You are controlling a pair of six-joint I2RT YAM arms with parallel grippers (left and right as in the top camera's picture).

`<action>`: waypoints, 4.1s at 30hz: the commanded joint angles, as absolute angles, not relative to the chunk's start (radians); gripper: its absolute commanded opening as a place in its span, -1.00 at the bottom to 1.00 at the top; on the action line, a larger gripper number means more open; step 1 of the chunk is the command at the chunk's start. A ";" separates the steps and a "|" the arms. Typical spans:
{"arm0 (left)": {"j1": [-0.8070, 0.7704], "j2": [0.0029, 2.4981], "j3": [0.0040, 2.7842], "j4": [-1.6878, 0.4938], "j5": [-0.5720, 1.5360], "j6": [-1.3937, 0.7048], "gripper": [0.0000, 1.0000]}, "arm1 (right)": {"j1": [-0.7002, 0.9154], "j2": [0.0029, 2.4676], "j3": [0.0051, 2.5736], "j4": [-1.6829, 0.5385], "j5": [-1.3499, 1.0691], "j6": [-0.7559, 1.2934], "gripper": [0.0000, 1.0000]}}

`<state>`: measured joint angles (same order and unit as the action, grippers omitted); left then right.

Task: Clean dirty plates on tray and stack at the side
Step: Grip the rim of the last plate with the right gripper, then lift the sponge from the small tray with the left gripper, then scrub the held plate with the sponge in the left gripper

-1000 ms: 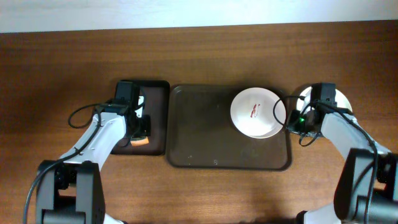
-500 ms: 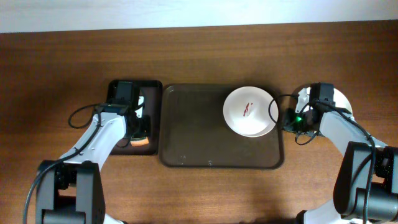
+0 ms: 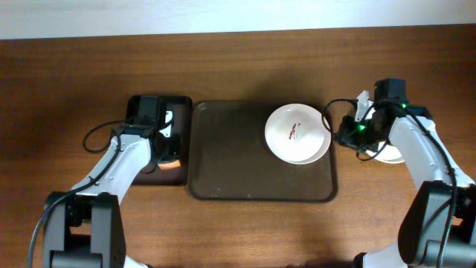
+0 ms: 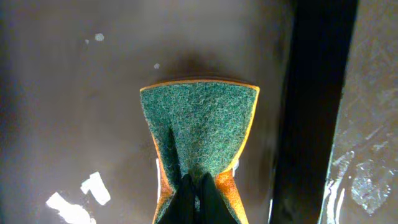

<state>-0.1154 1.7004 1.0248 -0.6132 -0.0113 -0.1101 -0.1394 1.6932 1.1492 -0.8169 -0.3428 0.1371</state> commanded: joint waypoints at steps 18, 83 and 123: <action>-0.109 1.707 1.039 -0.622 0.009 -0.120 -1.00 | -0.052 1.849 1.113 -0.773 -0.235 0.297 -0.70; -0.109 1.276 1.110 -0.421 -0.007 -0.002 -1.00 | 0.255 1.852 1.113 -0.609 -0.303 0.375 -0.91; -0.469 1.909 1.133 -0.217 0.587 -0.512 -1.00 | 0.255 1.852 1.113 -0.612 -0.303 0.375 -0.91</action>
<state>-0.4431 1.8763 1.1130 -0.2333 0.5804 -0.4755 0.2497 1.8397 1.1149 -0.6125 -0.3119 0.3706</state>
